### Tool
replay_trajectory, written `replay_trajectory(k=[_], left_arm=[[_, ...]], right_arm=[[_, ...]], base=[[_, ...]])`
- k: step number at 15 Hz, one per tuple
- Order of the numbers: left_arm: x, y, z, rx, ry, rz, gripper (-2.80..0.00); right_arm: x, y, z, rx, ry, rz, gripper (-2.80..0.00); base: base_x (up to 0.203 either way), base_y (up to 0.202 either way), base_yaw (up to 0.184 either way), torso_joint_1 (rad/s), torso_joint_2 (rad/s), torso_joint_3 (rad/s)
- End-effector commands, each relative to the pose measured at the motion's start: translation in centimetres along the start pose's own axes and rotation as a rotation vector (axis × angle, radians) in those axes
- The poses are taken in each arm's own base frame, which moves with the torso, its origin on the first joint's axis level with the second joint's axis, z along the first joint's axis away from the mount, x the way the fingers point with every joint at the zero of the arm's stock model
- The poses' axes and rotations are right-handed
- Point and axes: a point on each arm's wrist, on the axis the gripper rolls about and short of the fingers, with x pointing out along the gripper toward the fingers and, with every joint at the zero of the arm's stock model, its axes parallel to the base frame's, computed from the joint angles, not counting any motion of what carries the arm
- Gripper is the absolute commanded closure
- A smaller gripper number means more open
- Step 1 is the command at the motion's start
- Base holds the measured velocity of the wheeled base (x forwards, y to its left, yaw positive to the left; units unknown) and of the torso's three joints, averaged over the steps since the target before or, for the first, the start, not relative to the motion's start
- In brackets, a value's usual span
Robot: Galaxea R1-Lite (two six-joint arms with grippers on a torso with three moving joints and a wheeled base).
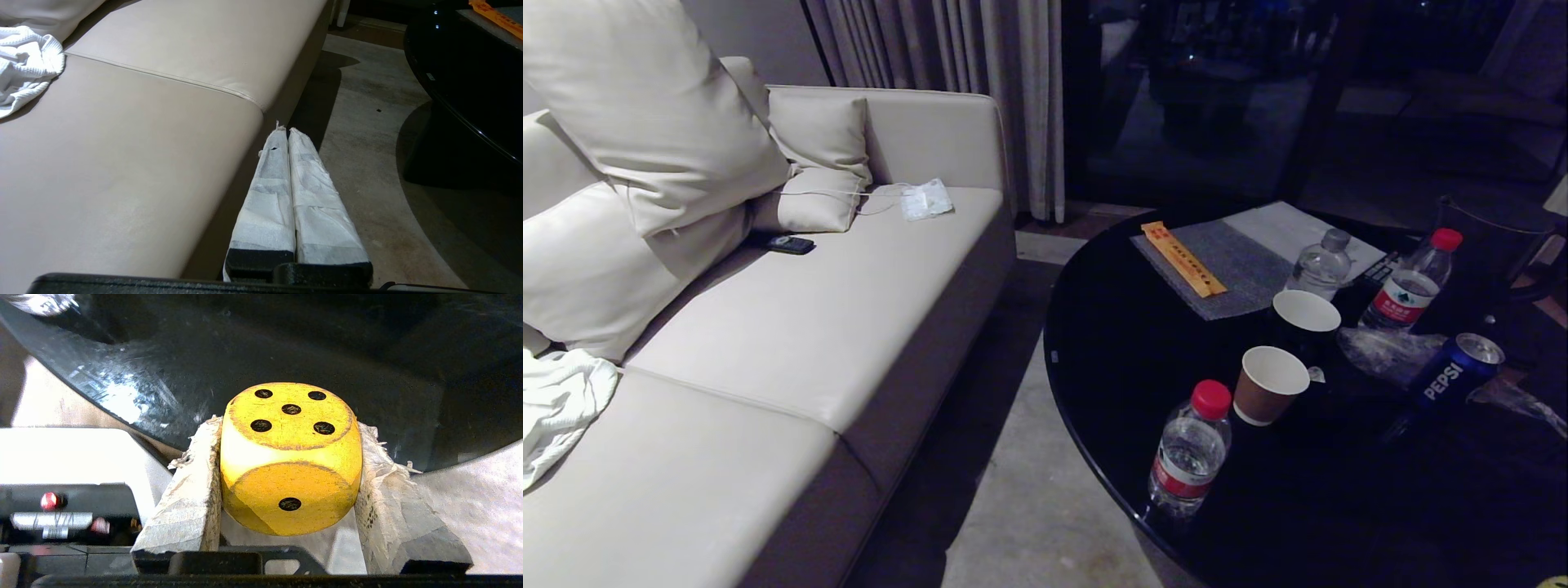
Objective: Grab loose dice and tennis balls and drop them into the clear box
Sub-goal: Put the toys in the box
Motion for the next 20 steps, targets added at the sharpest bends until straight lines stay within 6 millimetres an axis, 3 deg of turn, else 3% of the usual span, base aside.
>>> replay_trajectory(k=[1, 3, 5, 8, 20], left_arm=[[0.0, 0.0, 0.0, 0.0, 0.003, 0.001, 0.0], [0.0, 0.0, 0.0, 0.0, 0.003, 0.001, 0.0], [0.0, 0.0, 0.0, 0.0, 0.003, 0.001, 0.0], [0.0, 0.0, 0.0, 0.0, 0.003, 0.001, 0.0], [0.0, 0.0, 0.0, -0.007, 0.003, 0.001, 0.0]], right_arm=[[-2.5, 0.2, -3.8, 0.031, -0.257, -0.004, 0.0], [-2.6, 0.3, -5.8, 0.055, -0.347, 0.011, 0.0], [-1.9, 0.4, -6.6, 0.08, -0.421, 0.031, 0.0], [-1.2, 0.5, -6.3, 0.096, -0.556, 0.039, 0.0], [-1.2, 0.5, -6.3, 0.14, -0.544, 0.048, 0.0]], base=[[0.0, 0.0, 0.0, 0.0, 0.0, 0.0], [0.0, 0.0, 0.0, 0.0, 0.0, 0.0], [0.0, 0.0, 0.0, 0.0, 0.0, 0.0], [0.0, 0.0, 0.0, 0.0, 0.0, 0.0], [0.0, 0.0, 0.0, 0.0, 0.0, 0.0]])
